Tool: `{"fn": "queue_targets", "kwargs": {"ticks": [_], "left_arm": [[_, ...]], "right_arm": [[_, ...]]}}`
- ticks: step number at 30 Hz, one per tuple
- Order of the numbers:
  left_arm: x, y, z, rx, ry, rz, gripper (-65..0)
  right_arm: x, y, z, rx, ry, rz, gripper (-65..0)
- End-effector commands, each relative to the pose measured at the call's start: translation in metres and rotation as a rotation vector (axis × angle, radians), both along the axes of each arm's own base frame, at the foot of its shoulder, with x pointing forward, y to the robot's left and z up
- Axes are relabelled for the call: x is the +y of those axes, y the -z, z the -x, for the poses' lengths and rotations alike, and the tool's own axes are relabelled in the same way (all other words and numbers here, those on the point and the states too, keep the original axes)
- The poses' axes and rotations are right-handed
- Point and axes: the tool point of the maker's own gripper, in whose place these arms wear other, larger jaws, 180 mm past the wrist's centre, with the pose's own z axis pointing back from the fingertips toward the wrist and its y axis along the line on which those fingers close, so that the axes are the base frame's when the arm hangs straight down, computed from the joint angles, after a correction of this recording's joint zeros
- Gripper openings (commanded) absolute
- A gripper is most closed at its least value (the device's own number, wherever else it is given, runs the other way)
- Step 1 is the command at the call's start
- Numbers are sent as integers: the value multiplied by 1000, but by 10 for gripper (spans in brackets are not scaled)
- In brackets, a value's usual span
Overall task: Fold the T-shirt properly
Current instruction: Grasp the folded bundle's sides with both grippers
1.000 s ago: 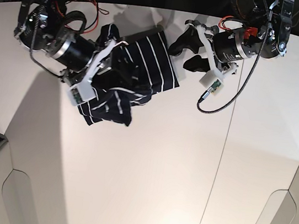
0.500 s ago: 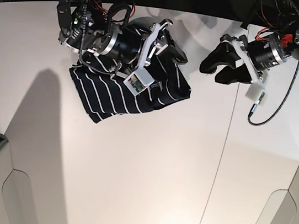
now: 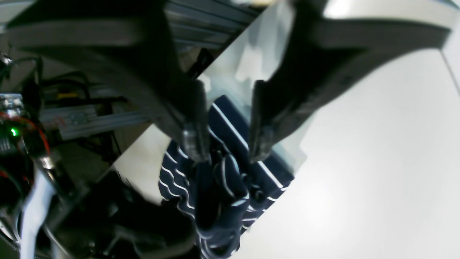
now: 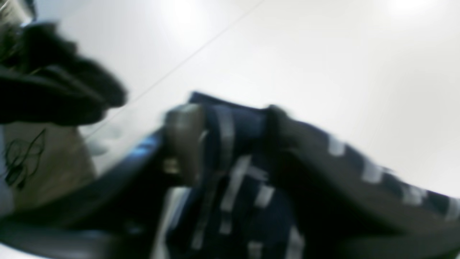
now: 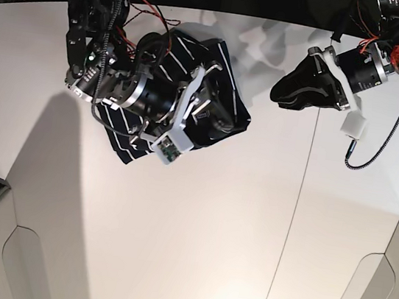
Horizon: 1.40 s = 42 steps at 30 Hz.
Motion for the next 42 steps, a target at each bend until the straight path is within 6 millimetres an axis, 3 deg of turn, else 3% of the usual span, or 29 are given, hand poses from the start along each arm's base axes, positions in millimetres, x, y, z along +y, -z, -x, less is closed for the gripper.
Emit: {"fn": "queue_targets", "kwargs": {"ticks": [1, 3, 5, 12, 15, 18, 25, 28, 33, 42], "left_arm": [[-2, -16, -4, -58, 7, 19, -492], [-4, -21, -4, -75, 13, 14, -521], [-6, -27, -4, -97, 21, 6, -562], [-14, -45, -3, -151, 46, 22, -566], [-32, -49, 1, -157, 98, 49, -566], [-62, -46, 10, -142, 182, 86, -566], [-145, -31, 34, -149, 343, 67, -566], [-163, -24, 35, -175, 355, 24, -566], [-165, 5, 31, -152, 342, -40, -566], [-149, 65, 11, -71, 288, -172, -566]], "right_arm": [[-4, -16, -11, -46, 23, -35, -527], [-19, -18, -21, -55, 72, -32, -650], [-35, -20, -30, -64, 125, -30, -650], [-90, -29, -56, -108, 290, -40, -650], [-108, -23, -65, -112, 340, -49, -650], [-121, -9, -76, -73, 368, -41, -650], [-126, 17, -109, 18, 400, -87, -650], [-122, 22, -120, 55, 399, -123, -650], [-117, 36, -126, 115, 388, -134, -650], [-116, 71, -111, 229, 383, -113, -650]]}}
